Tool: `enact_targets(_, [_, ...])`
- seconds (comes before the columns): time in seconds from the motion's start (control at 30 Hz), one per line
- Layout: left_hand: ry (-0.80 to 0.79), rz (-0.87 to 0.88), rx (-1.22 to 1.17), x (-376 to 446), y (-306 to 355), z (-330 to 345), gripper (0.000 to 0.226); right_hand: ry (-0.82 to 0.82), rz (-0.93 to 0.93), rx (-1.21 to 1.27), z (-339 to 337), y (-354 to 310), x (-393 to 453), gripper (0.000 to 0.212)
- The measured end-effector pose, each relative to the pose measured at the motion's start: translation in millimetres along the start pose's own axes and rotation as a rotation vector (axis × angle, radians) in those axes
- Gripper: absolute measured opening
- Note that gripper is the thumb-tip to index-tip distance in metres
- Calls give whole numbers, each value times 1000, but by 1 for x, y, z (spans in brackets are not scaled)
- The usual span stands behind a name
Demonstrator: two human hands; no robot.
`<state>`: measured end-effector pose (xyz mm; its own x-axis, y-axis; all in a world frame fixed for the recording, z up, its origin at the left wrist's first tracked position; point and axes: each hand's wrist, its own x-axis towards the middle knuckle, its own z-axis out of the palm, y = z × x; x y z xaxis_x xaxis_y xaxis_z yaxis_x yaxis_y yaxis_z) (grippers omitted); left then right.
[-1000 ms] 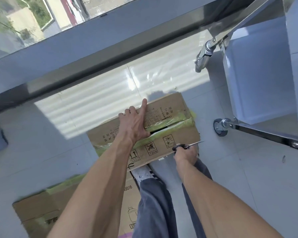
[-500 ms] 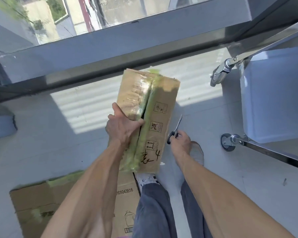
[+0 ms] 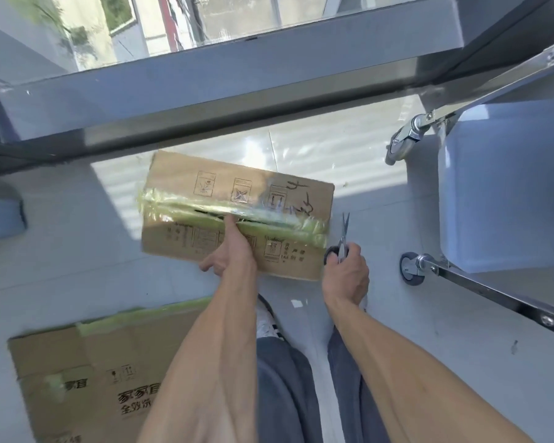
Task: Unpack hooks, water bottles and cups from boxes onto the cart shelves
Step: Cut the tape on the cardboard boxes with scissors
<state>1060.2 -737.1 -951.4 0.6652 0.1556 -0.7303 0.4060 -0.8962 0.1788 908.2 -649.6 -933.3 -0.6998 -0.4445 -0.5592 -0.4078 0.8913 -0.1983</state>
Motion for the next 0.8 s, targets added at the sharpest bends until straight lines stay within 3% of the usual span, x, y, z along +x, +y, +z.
enact_targets(0.1, [-110, -212, -138, -18, -12, 8, 126, -67, -11, 31, -3, 9, -6, 24])
enact_targets(0.2, [-255, -318, -199, -33, -29, 11, 95, -53, 18, 85, -11, 11, -5, 26])
enact_targets(0.27, [-276, -264, -77, -41, -40, 9, 85, -43, 18, 68, -18, 11, -2, 27])
enact_targets(0.3, [-209, -186, 45, -43, -45, 7, 89, -35, 10, 51, -22, 10, -2, 27])
enact_targets(0.37, [75, 70, 409, -44, -46, -2, 103, -26, -14, 28, -30, 7, -2, 24])
enact_targets(0.43, [184, 398, 779, -45, -40, -10, 100, -40, -60, 2, -33, 2, -4, 26])
enact_targets(0.5, [137, 721, 1057, -42, -34, -11, 78, -56, -93, -40, -32, -7, -4, 28])
enact_targets(0.6, [35, 1126, 1096, -42, -17, -2, 52, -73, -120, -66, -25, -20, -2, 29])
enact_targets(0.7, [-43, 1374, 1158, -44, -2, 17, 67, -31, -96, -96, -19, -22, -1, 25])
enact_targets(0.8, [-22, 1416, 1276, -43, 6, 30, 83, 52, -127, -144, -17, -18, 0, 27])
